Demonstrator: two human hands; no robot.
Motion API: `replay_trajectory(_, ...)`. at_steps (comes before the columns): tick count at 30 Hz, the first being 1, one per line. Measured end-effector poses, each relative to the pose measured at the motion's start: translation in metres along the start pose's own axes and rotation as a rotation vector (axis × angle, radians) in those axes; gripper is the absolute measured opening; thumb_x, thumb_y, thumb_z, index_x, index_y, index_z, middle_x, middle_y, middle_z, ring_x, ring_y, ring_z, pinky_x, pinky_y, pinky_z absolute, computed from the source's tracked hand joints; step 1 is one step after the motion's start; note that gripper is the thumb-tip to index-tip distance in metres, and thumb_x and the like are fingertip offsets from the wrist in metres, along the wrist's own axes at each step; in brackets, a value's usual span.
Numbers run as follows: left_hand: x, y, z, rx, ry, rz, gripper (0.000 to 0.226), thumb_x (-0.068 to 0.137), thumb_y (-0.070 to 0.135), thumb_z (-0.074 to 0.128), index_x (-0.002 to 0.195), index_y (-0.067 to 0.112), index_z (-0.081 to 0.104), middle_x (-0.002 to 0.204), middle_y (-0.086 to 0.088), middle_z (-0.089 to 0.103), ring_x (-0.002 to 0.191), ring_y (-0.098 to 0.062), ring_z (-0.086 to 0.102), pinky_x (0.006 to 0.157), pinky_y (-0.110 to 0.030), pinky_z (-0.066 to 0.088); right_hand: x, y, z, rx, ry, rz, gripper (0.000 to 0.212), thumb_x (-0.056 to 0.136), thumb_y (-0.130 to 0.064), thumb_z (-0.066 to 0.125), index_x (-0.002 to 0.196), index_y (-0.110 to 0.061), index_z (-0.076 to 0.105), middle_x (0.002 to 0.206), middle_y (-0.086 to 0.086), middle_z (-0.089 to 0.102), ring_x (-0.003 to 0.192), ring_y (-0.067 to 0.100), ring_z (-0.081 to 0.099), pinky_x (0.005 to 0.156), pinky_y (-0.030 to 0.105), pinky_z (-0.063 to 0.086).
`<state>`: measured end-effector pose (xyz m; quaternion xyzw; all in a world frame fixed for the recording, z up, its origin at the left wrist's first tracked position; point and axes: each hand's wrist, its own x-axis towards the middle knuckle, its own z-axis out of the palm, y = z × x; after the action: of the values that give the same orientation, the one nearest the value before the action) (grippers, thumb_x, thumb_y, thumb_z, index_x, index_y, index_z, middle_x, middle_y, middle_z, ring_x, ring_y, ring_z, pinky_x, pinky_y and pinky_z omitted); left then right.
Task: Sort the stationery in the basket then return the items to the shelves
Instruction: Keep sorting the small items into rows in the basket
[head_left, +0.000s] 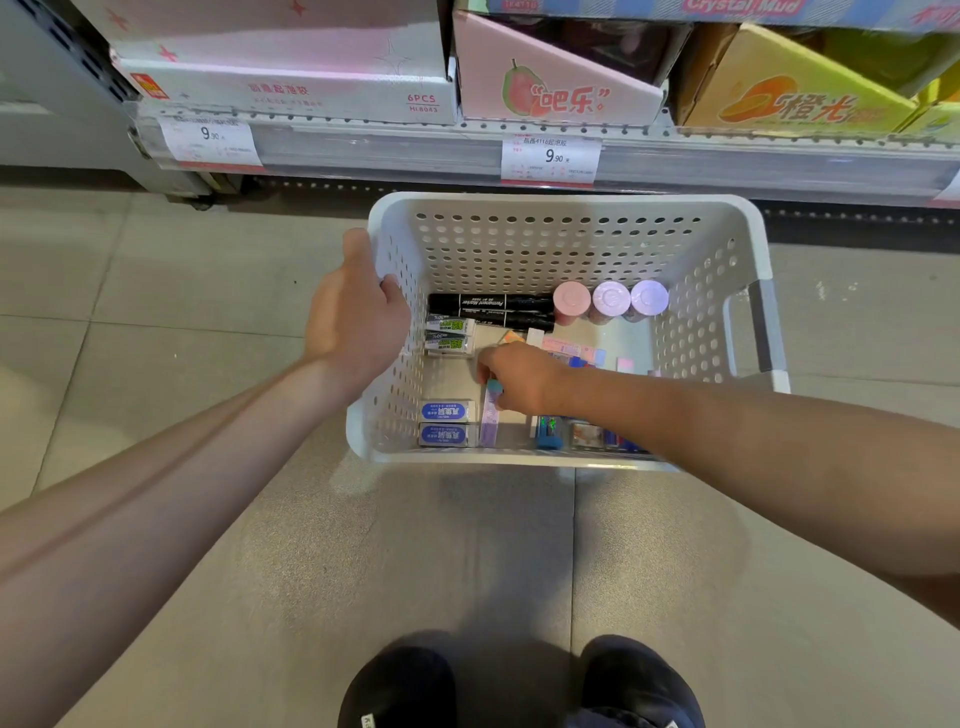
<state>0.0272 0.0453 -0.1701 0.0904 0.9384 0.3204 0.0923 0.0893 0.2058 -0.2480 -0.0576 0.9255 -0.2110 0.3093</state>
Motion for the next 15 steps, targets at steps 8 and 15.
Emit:
replay_trajectory(8, 0.0, 0.001, 0.0, 0.021, 0.004, -0.003, 0.021, 0.098, 0.01, 0.037, 0.117, 0.003, 0.033, 0.062, -0.005, 0.041, 0.05, -0.023, 0.044, 0.048, -0.047, 0.048, 0.003, -0.001, 0.008, -0.081, 0.044, -0.074, 0.035, 0.089, -0.004, 0.055, 0.124, -0.008, 0.059, 0.124, 0.013, 0.054, 0.113, 0.028, 0.054, 0.094, 0.032, 0.044)
replay_trajectory(15, 0.0, 0.0, 0.0, 0.021, 0.003, 0.001, 0.02, 0.098, 0.009, 0.038, 0.117, 0.002, 0.033, 0.063, -0.005, 0.042, 0.05, -0.022, 0.044, 0.047, -0.042, 0.046, 0.0, 0.004, -0.006, -0.033, 0.028, -0.128, 0.035, 0.089, 0.0, 0.053, 0.123, -0.002, 0.058, 0.124, 0.011, 0.06, 0.116, 0.027, 0.055, 0.095, 0.028, 0.04)
